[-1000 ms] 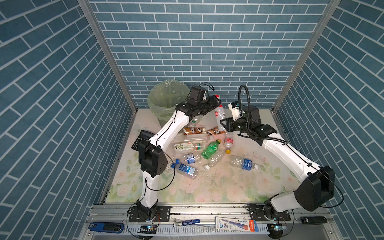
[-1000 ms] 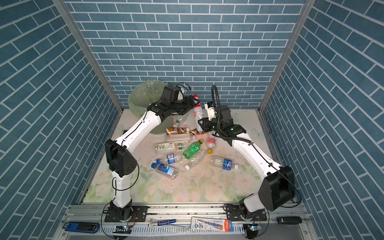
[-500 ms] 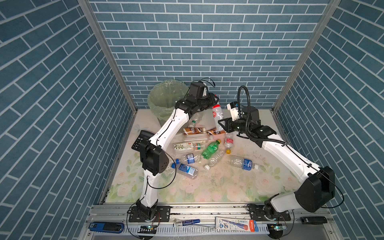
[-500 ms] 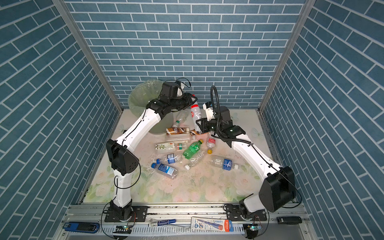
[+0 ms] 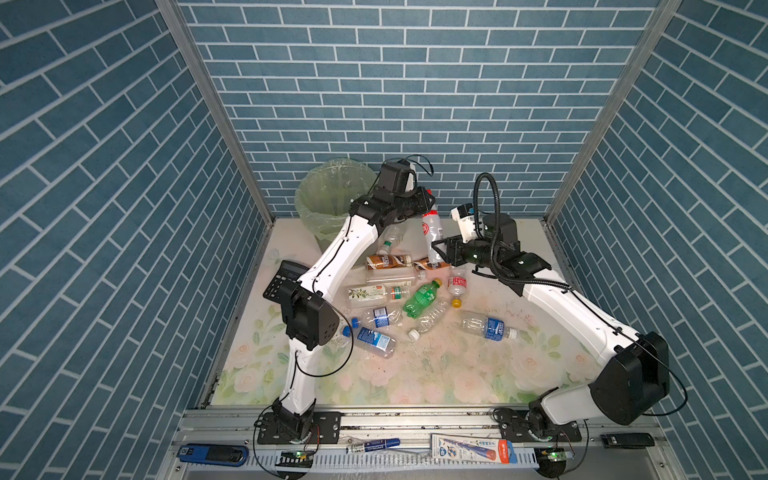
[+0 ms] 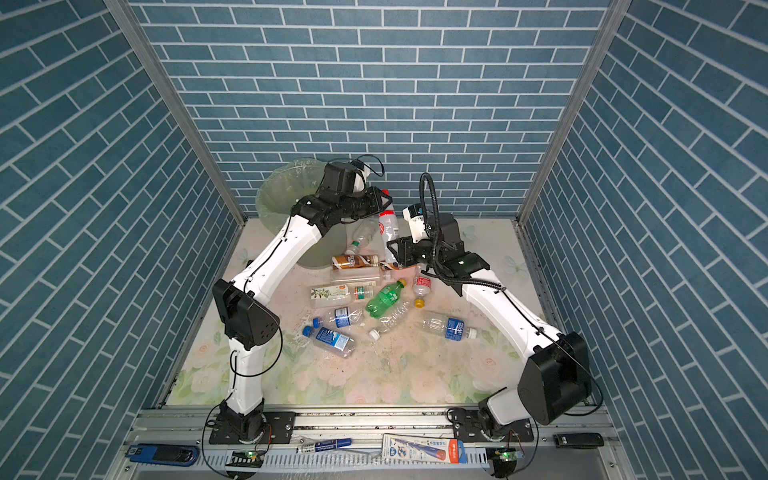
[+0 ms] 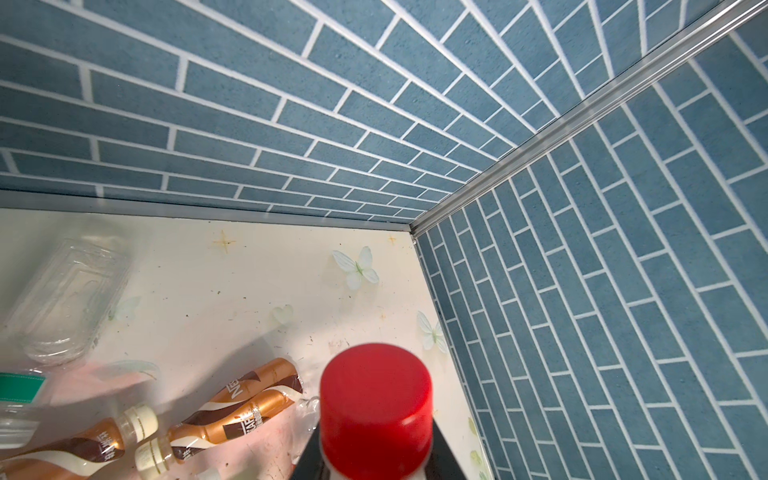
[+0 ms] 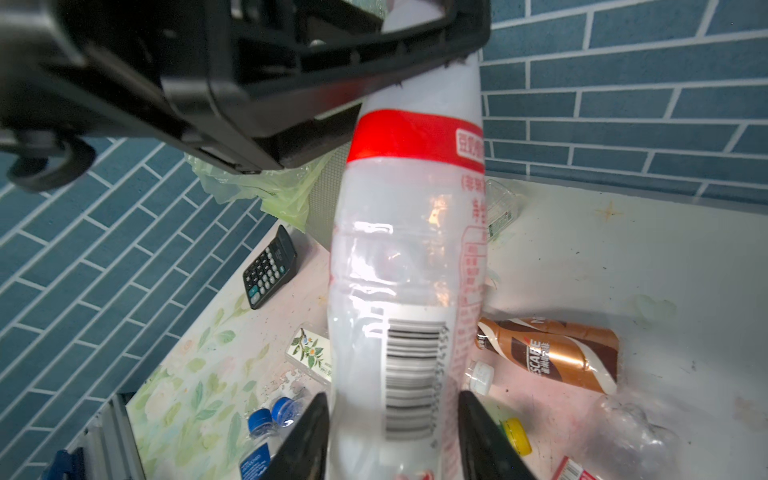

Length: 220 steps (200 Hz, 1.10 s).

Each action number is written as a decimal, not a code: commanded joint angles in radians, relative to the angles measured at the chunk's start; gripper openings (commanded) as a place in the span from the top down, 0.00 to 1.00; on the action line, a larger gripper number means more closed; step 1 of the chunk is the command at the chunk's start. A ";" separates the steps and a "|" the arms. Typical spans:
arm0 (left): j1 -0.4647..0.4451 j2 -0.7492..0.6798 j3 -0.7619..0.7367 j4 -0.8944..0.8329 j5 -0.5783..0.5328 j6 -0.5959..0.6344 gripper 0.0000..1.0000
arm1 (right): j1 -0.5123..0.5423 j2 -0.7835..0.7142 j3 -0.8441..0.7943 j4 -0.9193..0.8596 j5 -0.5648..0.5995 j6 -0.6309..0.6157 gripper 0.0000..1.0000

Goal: Throw the plastic bottles in the bin
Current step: 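Grasp the red cap with the left gripper while the right gripper opens, then raise the bottle over the bin with the left gripper and release it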

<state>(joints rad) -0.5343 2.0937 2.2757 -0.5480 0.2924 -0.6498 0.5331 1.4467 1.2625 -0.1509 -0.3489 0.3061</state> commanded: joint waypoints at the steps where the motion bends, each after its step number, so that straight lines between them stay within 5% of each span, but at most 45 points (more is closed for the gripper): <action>1: 0.008 -0.023 0.027 -0.029 -0.027 0.064 0.79 | 0.007 -0.044 -0.025 0.029 -0.021 -0.022 0.39; 74: 0.061 -0.091 0.182 -0.080 -0.257 0.233 0.78 | 0.008 -0.125 -0.009 0.011 0.002 -0.028 0.01; 127: 0.097 -0.219 0.206 0.137 -0.505 0.520 0.79 | 0.010 -0.131 0.028 0.007 0.002 -0.024 0.01; 166: 0.122 -0.301 0.198 0.351 -0.555 0.709 0.78 | 0.015 -0.126 0.031 0.010 0.008 -0.025 0.01; 220: 0.295 -0.204 0.129 0.374 -0.520 0.603 0.78 | 0.016 -0.095 0.035 0.029 -0.009 -0.004 0.01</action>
<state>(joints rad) -0.3233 1.7802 2.4523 -0.1776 -0.2337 -0.0093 0.5400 1.3354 1.2629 -0.1478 -0.3504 0.2916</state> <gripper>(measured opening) 0.300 0.991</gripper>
